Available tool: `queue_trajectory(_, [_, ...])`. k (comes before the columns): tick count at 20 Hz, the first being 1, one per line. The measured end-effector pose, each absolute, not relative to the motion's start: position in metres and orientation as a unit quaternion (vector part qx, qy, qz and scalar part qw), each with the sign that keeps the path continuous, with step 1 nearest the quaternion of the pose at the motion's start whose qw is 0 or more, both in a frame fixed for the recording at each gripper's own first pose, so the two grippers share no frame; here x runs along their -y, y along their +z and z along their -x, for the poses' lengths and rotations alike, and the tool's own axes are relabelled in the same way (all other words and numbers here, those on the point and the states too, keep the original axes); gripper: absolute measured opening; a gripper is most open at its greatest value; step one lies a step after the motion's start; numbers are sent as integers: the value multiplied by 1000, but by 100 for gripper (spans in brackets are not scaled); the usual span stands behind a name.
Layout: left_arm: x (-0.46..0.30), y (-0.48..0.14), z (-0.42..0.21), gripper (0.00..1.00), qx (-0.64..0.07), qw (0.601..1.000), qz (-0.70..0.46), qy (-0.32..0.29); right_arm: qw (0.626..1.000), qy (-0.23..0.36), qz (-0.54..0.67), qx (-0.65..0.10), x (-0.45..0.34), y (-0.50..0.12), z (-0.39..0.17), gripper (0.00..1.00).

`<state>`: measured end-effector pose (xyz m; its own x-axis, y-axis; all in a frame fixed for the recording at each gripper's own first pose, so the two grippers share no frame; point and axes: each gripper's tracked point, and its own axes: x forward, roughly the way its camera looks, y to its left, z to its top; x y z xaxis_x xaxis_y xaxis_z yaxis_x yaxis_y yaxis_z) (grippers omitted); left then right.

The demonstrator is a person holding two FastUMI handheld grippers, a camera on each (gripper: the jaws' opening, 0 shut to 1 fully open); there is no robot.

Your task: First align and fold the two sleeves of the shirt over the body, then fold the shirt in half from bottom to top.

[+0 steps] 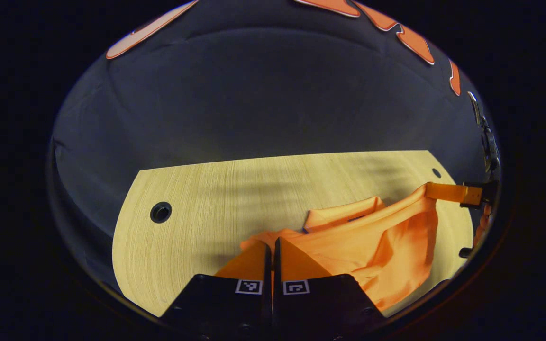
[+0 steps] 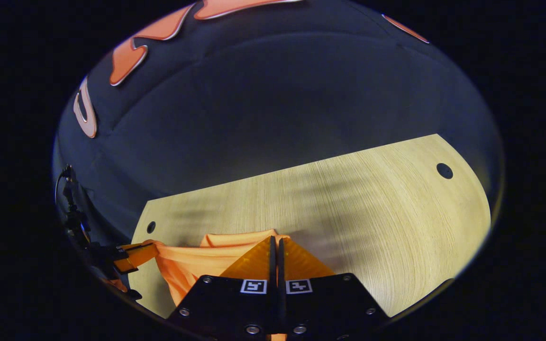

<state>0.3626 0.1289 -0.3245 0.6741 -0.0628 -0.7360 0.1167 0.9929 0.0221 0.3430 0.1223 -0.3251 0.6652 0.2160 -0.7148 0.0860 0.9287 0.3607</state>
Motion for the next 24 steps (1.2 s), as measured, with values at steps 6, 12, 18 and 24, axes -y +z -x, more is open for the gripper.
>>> queue_trajectory(6, [-144,-312,-373,14,-380,922,-67,-23,889,18,-174,-423,-110,-341,-348,6])
queue_trajectory(12, [-149,-264,-374,89,-347,933,-96,-5,908,-25,-151,-391,-61,-321,-353,51])
queue_trajectory(18, [-139,-210,-339,100,-315,949,-33,11,939,-1,-111,-326,-48,-251,-320,83])
queue_trajectory(24, [-161,-128,-278,100,-220,975,-2,17,962,30,-71,-264,-68,-189,-271,87])
